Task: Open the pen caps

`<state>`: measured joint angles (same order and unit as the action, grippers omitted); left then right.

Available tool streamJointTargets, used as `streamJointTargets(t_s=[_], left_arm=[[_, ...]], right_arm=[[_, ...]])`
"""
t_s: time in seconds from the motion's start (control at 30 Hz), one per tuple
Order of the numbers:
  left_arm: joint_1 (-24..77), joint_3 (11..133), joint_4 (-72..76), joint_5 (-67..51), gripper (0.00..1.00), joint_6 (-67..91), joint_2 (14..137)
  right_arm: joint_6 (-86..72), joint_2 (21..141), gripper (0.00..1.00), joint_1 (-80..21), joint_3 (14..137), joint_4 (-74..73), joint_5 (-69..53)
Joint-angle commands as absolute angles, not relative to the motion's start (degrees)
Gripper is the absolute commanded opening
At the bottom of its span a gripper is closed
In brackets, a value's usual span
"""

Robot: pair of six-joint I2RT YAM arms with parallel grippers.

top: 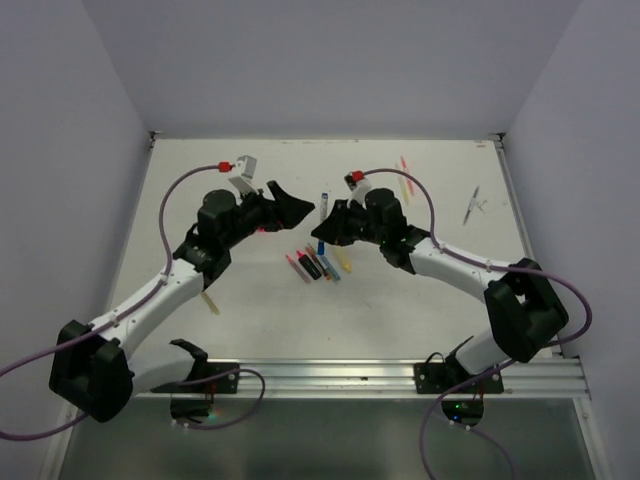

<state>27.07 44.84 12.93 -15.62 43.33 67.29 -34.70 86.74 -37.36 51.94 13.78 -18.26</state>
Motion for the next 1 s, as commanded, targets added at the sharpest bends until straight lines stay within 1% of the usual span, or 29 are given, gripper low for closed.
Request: streamJointTargets(t_s=[0.0, 0.07, 0.1, 0.13, 0.2, 0.23, 0.27, 0.33, 0.37, 0.4, 0.43, 0.5, 0.57, 0.83, 0.97], left_arm=[[27.16, 41.93, 11.69, -11.16, 0.85, 39.9, 61.01], [27.16, 38.07, 14.57, -14.05, 0.81, 40.16, 60.12], [27.25, 36.93, 15.81, -15.28, 0.7, 41.12, 59.68], [27.42, 35.17, 17.91, -18.25, 0.63, 41.92, 59.68], [28.29, 29.64, 26.43, -20.64, 0.51, 44.89, 59.24], [28.74, 28.05, 28.98, -22.31, 0.5, 45.7, 59.06], [29.0, 25.86, 32.75, -22.85, 0.5, 46.14, 59.06], [29.88, 25.14, 34.01, -23.81, 0.56, 45.97, 59.32], [30.06, 25.14, 34.1, -23.91, 0.61, 45.53, 59.5], [30.32, 25.4, 33.75, -23.82, 0.72, 44.66, 59.94], [30.41, 25.66, 33.05, -23.21, 0.77, 44.39, 60.12], [30.5, 26.01, 33.13, -22.94, 0.81, 43.86, 60.99], [30.5, 26.37, 33.92, -23.03, 0.83, 43.77, 62.39], [31.2, 28.82, 36.91, -23.91, 0.84, 43.68, 67.32], [31.2, 30.05, 37.97, -24.17, 0.79, 43.86, 68.55]], right_arm=[[-34.45, 85.25, 0.0, -34.9, 52.73, 13.54, -15.91], [-34.8, 85.52, 0.0, -33.93, 53.87, 13.36, -16.26], [-35.33, 85.78, 0.0, -33.93, 54.4, 13.1, -16.78], [-36.03, 86.04, 0.0, -33.93, 54.93, 13.53, -17.57], [-38.65, 86.83, 0.0, -33.93, 55.63, 15.98, -20.55], [-39.63, 87.1, 0.0, -33.93, 55.98, 16.87, -21.44], [-40.42, 87.36, 0.0, -33.93, 56.16, 17.66, -22.58], [-42.1, 87.98, 0.0, -33.93, 56.77, 19.33, -25.29], [-42.36, 88.15, 0.0, -33.84, 57.04, 19.68, -26.1], [-42.71, 88.42, 0.0, -33.92, 57.3, 19.69, -26.8], [-42.63, 88.5, 0.0, -33.93, 57.83, 19.43, -27.85], [-42.89, 88.42, 0.0, -33.92, 58.01, 19.34, -28.65], [-43.15, 88.33, 0.0, -33.93, 57.83, 19.86, -28.92], [-47.37, 89.47, 0.0, -34.01, 56.95, 23.82, -33.83], [-47.9, 89.73, 0.0, -34.01, 56.6, 24.43, -34.72]])
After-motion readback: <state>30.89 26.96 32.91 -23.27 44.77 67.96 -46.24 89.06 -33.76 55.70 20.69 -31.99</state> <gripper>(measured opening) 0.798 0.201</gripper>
